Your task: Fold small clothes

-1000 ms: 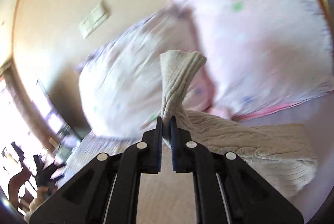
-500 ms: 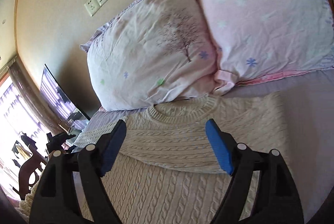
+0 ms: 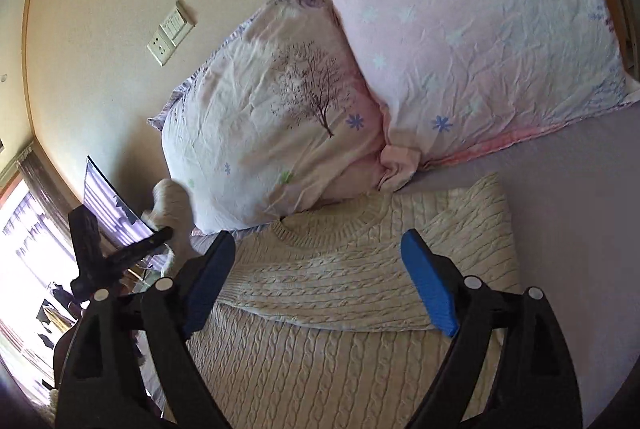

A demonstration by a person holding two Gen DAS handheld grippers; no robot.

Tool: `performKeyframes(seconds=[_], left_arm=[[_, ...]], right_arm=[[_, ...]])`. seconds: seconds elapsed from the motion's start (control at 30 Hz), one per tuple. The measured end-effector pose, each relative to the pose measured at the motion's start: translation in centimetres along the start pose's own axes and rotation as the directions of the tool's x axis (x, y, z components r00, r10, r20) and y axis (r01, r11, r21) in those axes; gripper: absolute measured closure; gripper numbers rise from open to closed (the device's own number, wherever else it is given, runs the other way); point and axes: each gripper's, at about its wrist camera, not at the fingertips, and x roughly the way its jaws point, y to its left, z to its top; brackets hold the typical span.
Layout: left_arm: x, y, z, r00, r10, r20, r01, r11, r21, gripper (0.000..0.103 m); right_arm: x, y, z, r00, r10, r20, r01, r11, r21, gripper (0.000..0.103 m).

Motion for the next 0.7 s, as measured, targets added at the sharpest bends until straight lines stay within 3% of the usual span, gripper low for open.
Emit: performKeyframes(seconds=[0.03,0.1,0.13,0.2,0.27,0.3,0.4,0.53,0.57,0.6,0.7], left_arm=[[2.1,-3.5,-1.4,0.996,-0.042,-0.08,0.048,0.996,0.08,0.083],[4.1,-7.1,-3.9,0.972,-0.11,-0.206,0.142,0.979,0.149,0.083],[4.0,-7.5,-5.0,0.963,-0.137,-0.23,0.173,0.974,0.147,0.083],[2.2,-5.8,-6.1,0.965,-0.173,-0.199,0.193,0.977,0.087,0.077],[-0.2,-2.6,-6.8,0.98,-0.149,-0.131,0.151,0.989,0.002,0.049],[-1.4,-0.7,-7.0,0.989,-0.111,-0.1,0.108,0.993,-0.037,0.046],[-4.5,4.1,-8.5,0.996,-0.017,-0.091,0.005,0.992,-0.13,0.046],[-6.1,9.2,-11.6,0.991,-0.024,-0.134,-0.019,0.95,-0.311,0.046],[-6.4,10.1,-12.4,0.989,-0.016,-0.144,-0.033,0.942,-0.334,0.046],[-6.6,10.5,-13.2,0.989,-0.015,-0.149,-0.039,0.935,-0.353,0.046],[-6.9,11.1,-14.9,0.987,-0.065,-0.149,-0.001,0.913,-0.408,0.046]], right_arm=[[1.0,-0.5,-0.2,0.999,-0.01,-0.032,0.011,1.0,0.02,0.018],[2.3,-2.1,-0.5,0.996,-0.017,-0.088,0.025,0.996,0.089,0.024],[2.7,-3.0,-0.6,0.994,-0.012,-0.11,0.026,0.992,0.127,0.027],[3.4,-4.7,-0.7,0.988,-0.031,-0.148,0.059,0.981,0.186,0.044],[3.9,-6.0,-0.7,0.983,-0.078,-0.165,0.114,0.968,0.222,0.052],[4.2,-6.6,-0.6,0.981,-0.096,-0.169,0.136,0.961,0.242,0.052],[5.8,-7.7,-0.1,0.977,-0.112,-0.179,0.162,0.941,0.296,0.06],[8.5,-8.4,0.4,0.967,-0.156,-0.202,0.218,0.916,0.337,0.062],[9.1,-8.5,0.5,0.966,-0.164,-0.201,0.226,0.912,0.341,0.071],[9.5,-8.3,0.6,0.967,-0.168,-0.194,0.224,0.92,0.322,0.088],[8.1,-7.5,0.8,0.982,-0.149,-0.116,0.178,0.936,0.305,0.093]])
